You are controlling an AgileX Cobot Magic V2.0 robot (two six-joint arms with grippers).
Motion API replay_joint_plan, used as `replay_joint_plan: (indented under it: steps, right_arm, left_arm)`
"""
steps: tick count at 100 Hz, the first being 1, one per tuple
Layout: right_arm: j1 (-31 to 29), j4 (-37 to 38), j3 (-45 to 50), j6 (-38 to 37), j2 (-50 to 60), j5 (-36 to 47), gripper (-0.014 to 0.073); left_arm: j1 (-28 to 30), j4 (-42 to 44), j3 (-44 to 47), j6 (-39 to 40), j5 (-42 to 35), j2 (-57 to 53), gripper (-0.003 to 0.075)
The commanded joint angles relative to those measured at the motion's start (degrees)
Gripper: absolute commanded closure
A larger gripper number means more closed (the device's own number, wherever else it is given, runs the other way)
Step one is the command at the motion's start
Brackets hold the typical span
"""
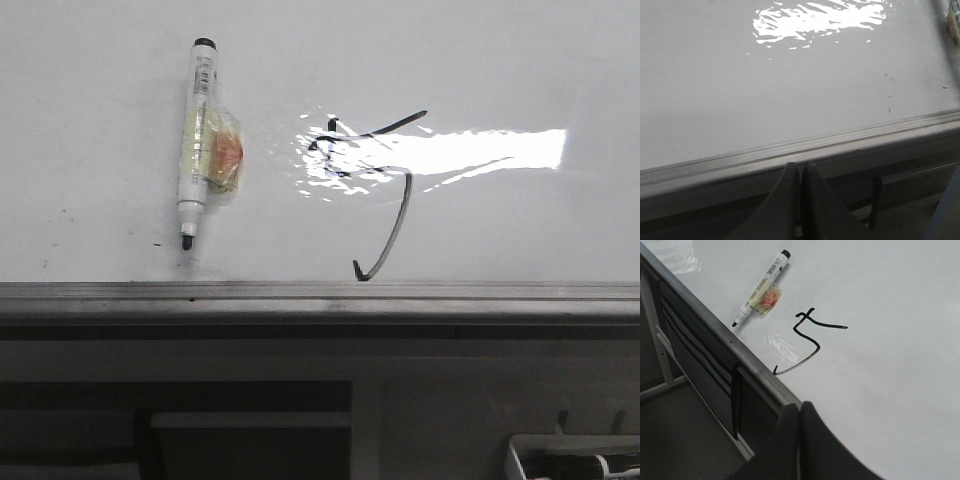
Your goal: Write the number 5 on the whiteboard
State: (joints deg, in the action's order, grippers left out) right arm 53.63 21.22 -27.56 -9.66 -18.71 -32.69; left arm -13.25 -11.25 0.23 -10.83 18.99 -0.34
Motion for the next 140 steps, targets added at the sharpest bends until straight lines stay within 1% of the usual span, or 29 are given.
replay_joint_plan:
  steps: [1, 26, 32, 36, 42, 43, 48, 57, 62, 72, 81, 91, 96, 107, 121, 140]
  right_arm:
    - [-0.46, 1.38, -1.47, 0.10, -0.29, 3.68, 0.0655]
    - [-0.61, 2.18, -0.90, 0.10, -0.29, 3.38, 0.0655]
    - [-2.07, 3.20, 0.39, 0.10, -0.29, 3.58, 0.0655]
    - [-3.75, 2.12, 1.48, 0.10, -0.29, 4.49, 0.0655]
    - [-8.77, -2.00, 3.52, 0.10, -0.29, 6.88, 0.0655]
    - [-8.77, -2.54, 3.79, 0.10, -0.29, 7.26, 0.0655]
    - [-13.64, -5.72, 6.04, 0.10, -0.29, 10.53, 0.0655]
    - [-21.44, -6.18, 10.04, 0.10, -0.29, 18.20, 0.0655]
    - [-26.04, -6.18, 13.23, 0.10, -0.20, 25.71, 0.0655]
    - [-35.30, -6.18, 20.41, 0.10, -0.20, 36.56, 0.0655]
    - [-41.30, -6.18, 25.16, 0.10, 0.11, 39.70, 0.0655]
    - [-45.99, -6.56, 28.73, 0.10, 3.39, 38.89, 0.0655]
    - [-47.30, -7.02, 29.66, 0.10, 5.51, 37.56, 0.0655]
    - [-49.40, -7.13, 29.78, 0.10, 12.32, 27.46, 0.0655]
    - [-50.15, -7.13, 29.78, 0.10, 20.79, 13.75, 0.0655]
    - [-50.12, -7.13, 29.78, 0.10, 20.28, 14.07, 0.0655]
  left_arm:
    - [0.06, -0.47, 0.96, 0.67, -3.65, -1.51, 0.0741]
    - [0.06, -0.47, 0.96, 0.67, -3.65, -1.51, 0.0741]
    - [0.06, -0.47, 0.96, 0.67, -3.65, -1.51, 0.0741]
    - [0.06, -0.47, 0.96, 0.67, -3.65, -1.51, 0.0741]
    - [0.06, -0.47, 0.96, 0.67, -3.65, -1.51, 0.0741]
    - [0.06, -0.47, 0.96, 0.67, -3.65, -1.51, 0.0741]
    - [0.06, -0.47, 0.96, 0.67, -3.65, -1.51, 0.0741]
    - [0.06, -0.47, 0.96, 0.67, -3.65, -1.51, 0.0741]
    - [0.06, -0.47, 0.96, 0.67, -3.65, -1.51, 0.0741]
    - [0.06, -0.47, 0.96, 0.67, -3.65, -1.51, 0.0741]
    - [0.06, -0.47, 0.96, 0.67, -3.65, -1.51, 0.0741]
    - [0.06, -0.47, 0.96, 0.67, -3.65, -1.51, 0.0741]
    - [0.06, -0.47, 0.96, 0.67, -3.65, -1.51, 0.0741]
    - [0.06, -0.47, 0.96, 0.67, -3.65, -1.51, 0.0741]
    - [0.06, -0.47, 0.96, 0.67, -3.65, -1.51, 0.0741]
    - [0.06, -0.47, 0.96, 0.67, -3.80, -1.51, 0.0741]
